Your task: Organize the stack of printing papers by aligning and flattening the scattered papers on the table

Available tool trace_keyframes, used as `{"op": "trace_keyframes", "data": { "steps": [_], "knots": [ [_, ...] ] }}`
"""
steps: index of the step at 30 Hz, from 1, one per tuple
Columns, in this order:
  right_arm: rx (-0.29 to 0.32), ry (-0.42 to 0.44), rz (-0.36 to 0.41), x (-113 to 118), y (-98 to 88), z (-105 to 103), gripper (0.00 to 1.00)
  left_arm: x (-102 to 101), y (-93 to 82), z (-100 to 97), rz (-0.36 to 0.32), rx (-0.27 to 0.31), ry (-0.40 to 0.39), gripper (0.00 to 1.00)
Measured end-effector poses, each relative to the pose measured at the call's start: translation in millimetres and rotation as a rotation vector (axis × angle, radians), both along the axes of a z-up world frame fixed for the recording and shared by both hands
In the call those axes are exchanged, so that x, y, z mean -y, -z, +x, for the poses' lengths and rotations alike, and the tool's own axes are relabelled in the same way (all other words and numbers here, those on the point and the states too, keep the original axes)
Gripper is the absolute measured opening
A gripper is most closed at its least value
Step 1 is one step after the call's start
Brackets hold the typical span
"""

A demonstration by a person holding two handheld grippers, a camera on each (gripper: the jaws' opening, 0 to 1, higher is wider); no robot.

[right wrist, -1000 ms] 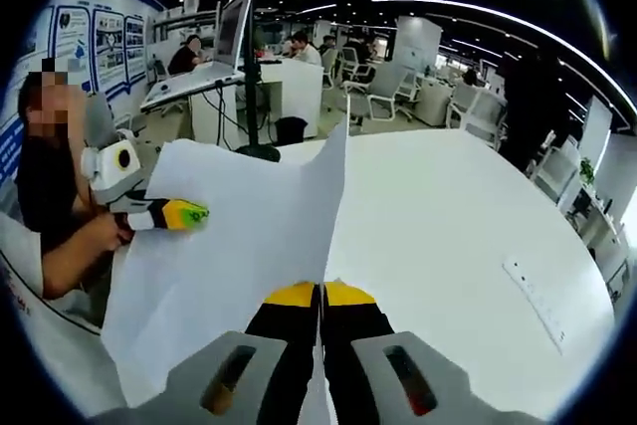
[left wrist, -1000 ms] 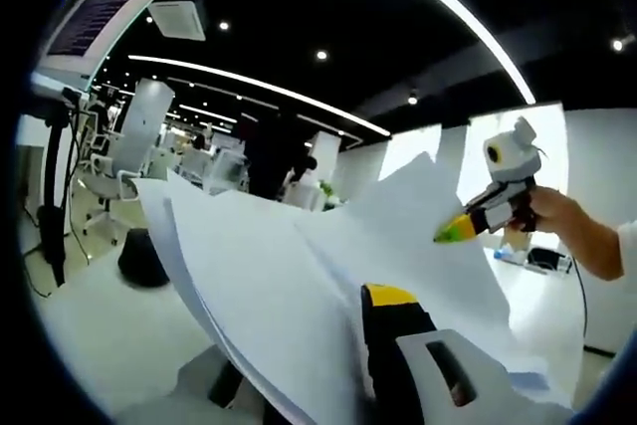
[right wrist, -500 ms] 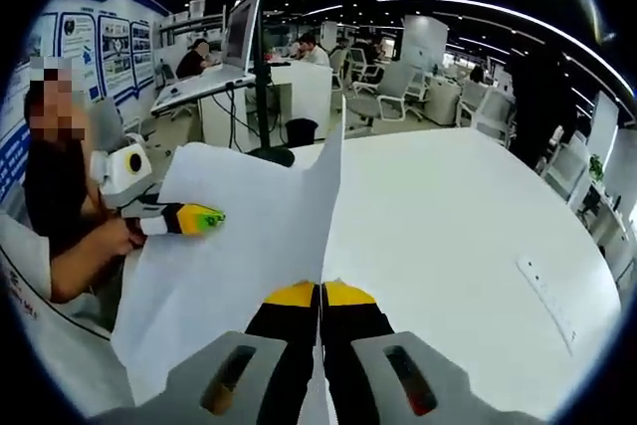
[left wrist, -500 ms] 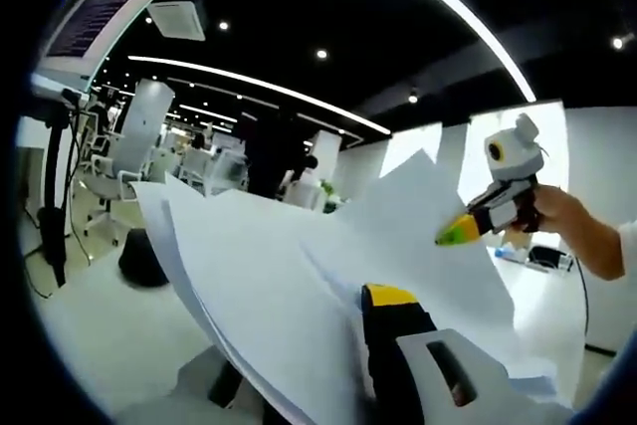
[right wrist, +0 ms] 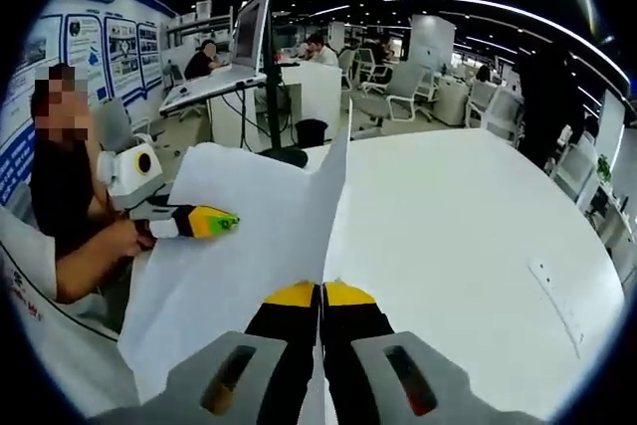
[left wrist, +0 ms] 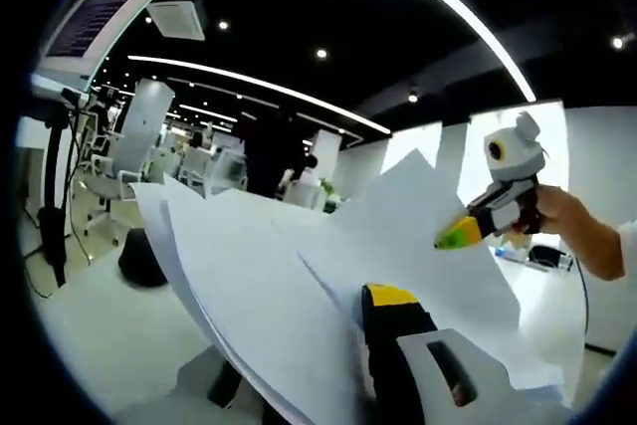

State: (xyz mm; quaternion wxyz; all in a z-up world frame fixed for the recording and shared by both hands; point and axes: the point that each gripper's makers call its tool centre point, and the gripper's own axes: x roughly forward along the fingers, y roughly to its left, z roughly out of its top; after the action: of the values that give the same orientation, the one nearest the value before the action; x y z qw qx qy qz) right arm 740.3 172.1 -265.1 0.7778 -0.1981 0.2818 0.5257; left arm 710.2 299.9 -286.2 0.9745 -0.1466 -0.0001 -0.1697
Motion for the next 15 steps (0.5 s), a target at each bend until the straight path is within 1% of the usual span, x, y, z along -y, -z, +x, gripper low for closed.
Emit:
{"op": "trace_keyframes", "data": {
  "steps": [4,15],
  "knots": [
    [-0.003,-0.006,-0.008,-0.8,2.4,-1.6,0.0,0.9,0.2,-0.6,0.002,-0.001,0.0,0.21],
    [-0.012,-0.013,-0.009,-3.7,4.5,-3.8,0.0,17.0,-1.9,-10.1,0.004,-0.002,0.002,0.21]
  ]
}}
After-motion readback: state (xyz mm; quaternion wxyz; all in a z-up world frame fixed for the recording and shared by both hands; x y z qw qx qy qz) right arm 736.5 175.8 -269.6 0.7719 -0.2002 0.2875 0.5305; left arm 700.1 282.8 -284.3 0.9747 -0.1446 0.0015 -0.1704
